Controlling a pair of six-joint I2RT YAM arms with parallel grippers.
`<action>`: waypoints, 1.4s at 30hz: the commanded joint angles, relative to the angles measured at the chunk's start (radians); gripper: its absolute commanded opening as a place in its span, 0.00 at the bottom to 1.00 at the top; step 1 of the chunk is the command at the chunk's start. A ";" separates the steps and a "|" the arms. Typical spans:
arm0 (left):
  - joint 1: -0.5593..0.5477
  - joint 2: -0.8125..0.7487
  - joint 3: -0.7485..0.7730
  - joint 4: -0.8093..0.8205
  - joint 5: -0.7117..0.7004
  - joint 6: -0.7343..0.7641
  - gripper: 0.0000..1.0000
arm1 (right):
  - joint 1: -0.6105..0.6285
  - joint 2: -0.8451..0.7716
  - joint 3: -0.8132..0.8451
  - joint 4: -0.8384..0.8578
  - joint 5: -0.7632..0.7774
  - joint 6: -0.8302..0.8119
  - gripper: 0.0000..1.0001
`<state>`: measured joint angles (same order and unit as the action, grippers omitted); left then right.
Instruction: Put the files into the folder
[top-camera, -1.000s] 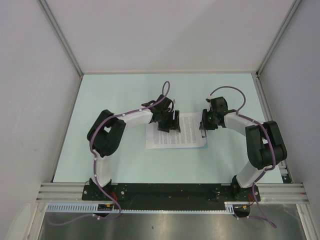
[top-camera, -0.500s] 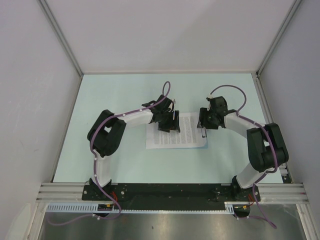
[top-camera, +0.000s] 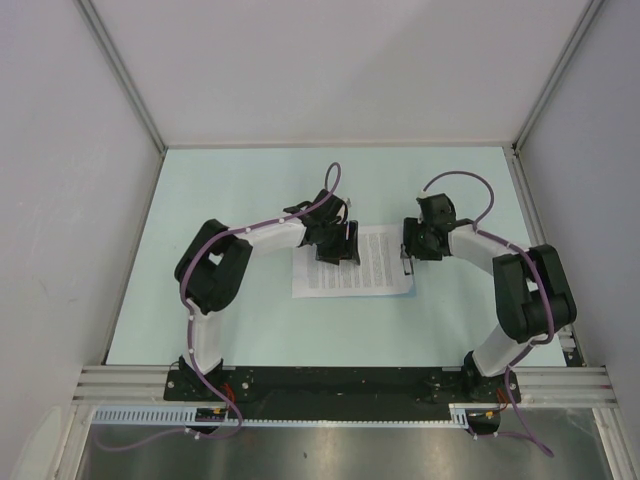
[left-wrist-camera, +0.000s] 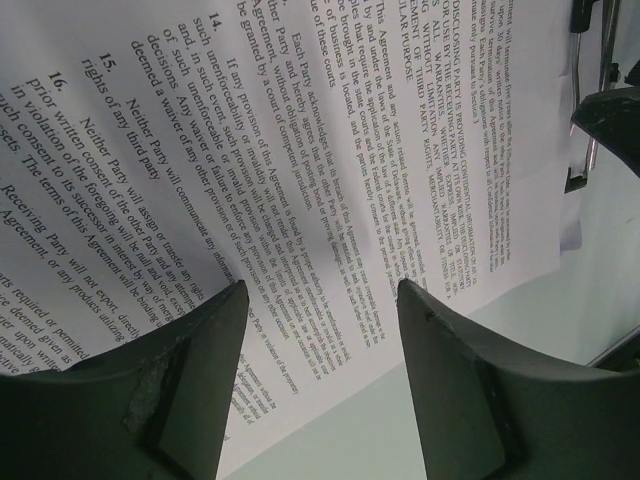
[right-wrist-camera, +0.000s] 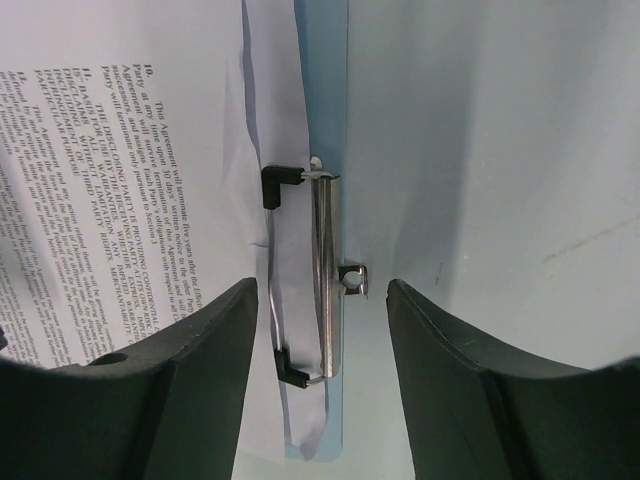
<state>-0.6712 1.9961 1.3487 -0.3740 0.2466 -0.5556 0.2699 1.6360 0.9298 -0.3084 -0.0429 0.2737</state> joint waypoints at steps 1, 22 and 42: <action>0.001 0.035 0.001 -0.011 -0.030 0.028 0.68 | 0.000 0.038 0.023 0.028 0.009 -0.013 0.59; 0.002 0.029 0.004 -0.011 -0.023 0.025 0.68 | 0.094 0.119 0.037 -0.057 0.184 0.041 0.47; 0.002 0.012 -0.011 -0.013 -0.021 0.025 0.68 | 0.124 0.173 0.066 -0.069 0.173 0.070 0.25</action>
<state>-0.6712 1.9972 1.3487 -0.3706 0.2474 -0.5491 0.3908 1.7504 1.0267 -0.3584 0.1665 0.3214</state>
